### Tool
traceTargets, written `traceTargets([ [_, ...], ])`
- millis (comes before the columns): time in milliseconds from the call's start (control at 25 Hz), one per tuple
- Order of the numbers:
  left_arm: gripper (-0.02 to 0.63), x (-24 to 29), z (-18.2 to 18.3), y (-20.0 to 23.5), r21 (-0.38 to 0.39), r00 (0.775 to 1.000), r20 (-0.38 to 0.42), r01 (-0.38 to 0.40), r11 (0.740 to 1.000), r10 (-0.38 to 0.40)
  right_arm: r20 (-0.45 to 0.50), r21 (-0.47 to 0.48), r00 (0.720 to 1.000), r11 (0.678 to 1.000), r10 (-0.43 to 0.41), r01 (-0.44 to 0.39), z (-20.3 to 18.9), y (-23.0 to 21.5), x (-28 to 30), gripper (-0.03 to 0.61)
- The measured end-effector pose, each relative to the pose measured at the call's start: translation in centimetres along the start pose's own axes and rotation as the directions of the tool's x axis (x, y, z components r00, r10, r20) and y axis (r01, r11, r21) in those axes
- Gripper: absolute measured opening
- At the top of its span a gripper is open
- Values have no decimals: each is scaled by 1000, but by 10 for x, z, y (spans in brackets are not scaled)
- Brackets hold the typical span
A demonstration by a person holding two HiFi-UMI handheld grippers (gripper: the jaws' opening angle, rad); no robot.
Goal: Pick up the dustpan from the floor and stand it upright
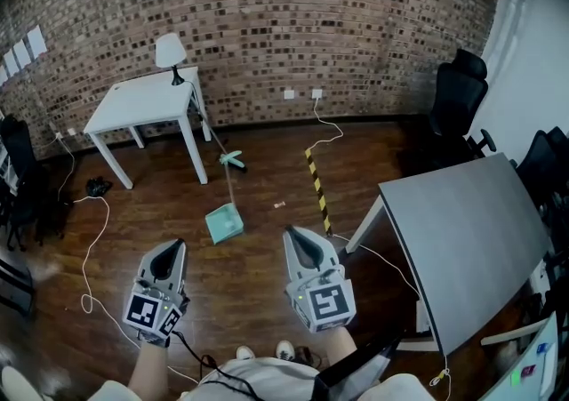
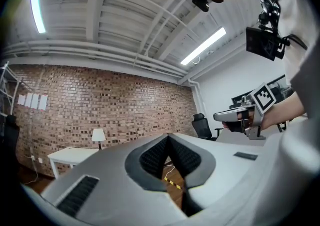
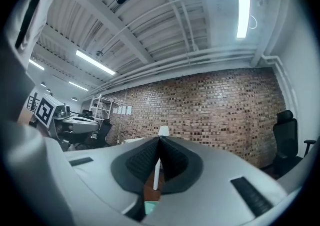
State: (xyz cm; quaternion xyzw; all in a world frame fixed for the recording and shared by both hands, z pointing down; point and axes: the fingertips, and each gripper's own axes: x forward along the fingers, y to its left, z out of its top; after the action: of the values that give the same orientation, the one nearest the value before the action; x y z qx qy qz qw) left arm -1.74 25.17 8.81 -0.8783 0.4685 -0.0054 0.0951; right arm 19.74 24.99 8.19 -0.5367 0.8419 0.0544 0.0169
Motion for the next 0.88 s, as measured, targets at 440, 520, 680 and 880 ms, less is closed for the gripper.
traceTargets([
  [440, 8, -10, 2, 10, 1, 1000, 10, 7, 1000, -7, -35, 0, 999, 1000, -17, 17, -3, 18, 4, -18],
  [520, 8, -10, 1, 11, -1, 1000, 7, 8, 1000, -8, -45, 9, 999, 1000, -21, 22, -2, 19, 4, -18],
  [680, 8, -8, 0, 7, -3, 1000, 7, 22, 1000, -22, -53, 9, 998, 1000, -19, 20, 0, 19, 4, -18],
  [880, 9, -10, 4, 1, 3, 999, 21, 42, 999, -42, -41, 1, 999, 1000, -22, 22, 3, 19, 3, -18],
])
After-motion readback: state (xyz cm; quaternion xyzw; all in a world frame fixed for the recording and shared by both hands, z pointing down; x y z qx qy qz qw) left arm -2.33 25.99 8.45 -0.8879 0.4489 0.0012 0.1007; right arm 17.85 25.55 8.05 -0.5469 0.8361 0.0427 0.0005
